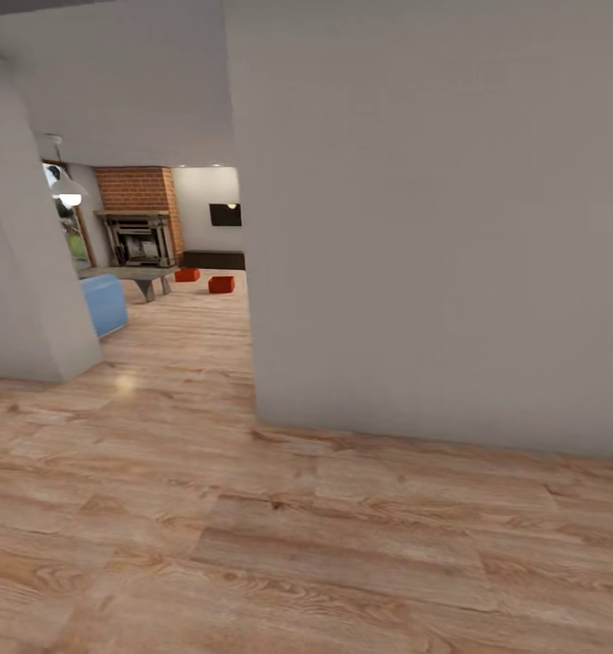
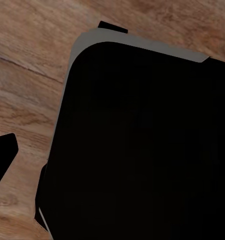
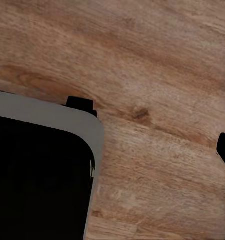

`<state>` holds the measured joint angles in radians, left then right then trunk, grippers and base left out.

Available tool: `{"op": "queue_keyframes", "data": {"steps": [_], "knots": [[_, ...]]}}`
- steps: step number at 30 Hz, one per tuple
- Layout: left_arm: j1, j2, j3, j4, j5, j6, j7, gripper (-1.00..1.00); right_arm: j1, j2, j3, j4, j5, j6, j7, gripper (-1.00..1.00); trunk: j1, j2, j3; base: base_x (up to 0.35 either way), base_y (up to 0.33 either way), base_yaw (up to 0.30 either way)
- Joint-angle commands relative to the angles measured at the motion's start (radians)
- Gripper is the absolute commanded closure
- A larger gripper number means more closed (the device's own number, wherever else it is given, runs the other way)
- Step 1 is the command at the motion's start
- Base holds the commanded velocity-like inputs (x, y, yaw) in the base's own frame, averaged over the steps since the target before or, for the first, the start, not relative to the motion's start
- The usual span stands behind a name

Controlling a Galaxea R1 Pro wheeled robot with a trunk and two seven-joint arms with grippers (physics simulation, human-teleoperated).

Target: Move the two storage containers from the living room to the garage. In the garage, place one container on the floor and stack the other container on top of it (either order is fine).

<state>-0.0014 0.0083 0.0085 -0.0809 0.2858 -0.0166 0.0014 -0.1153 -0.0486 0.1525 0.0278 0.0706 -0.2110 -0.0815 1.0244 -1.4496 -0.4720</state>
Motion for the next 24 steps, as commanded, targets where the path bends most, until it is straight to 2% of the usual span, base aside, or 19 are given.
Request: {"op": "queue_keyframes", "data": {"steps": [1, 7, 24], "knots": [[0.0, 0.0, 0.0, 0.0, 0.004, -0.002, 0.0, -1.0, -0.001, 0.001, 0.005, 0.003, 0.008, -0.004, -0.006, -1.0, 0.001, 0.0, -0.001, 0.325, 0.0, 0.023], [0.0, 0.0, -0.001, 0.0, 0.004, -0.003, 0.0, -1.0, -0.001, 0.0, 0.003, 0.003, 0.008, -0.005, -0.006, -1.0, 0.001, 0.0, -0.001, 0.325, 0.0, 0.07], [0.0, 0.001, -0.001, 0.0, 0.004, -0.003, 0.001, -1.0, -0.001, 0.0, 0.002, 0.003, 0.006, -0.004, -0.007, -1.0, 0.001, 0.0, -0.001, 0.325, 0.0, 0.261]]}}
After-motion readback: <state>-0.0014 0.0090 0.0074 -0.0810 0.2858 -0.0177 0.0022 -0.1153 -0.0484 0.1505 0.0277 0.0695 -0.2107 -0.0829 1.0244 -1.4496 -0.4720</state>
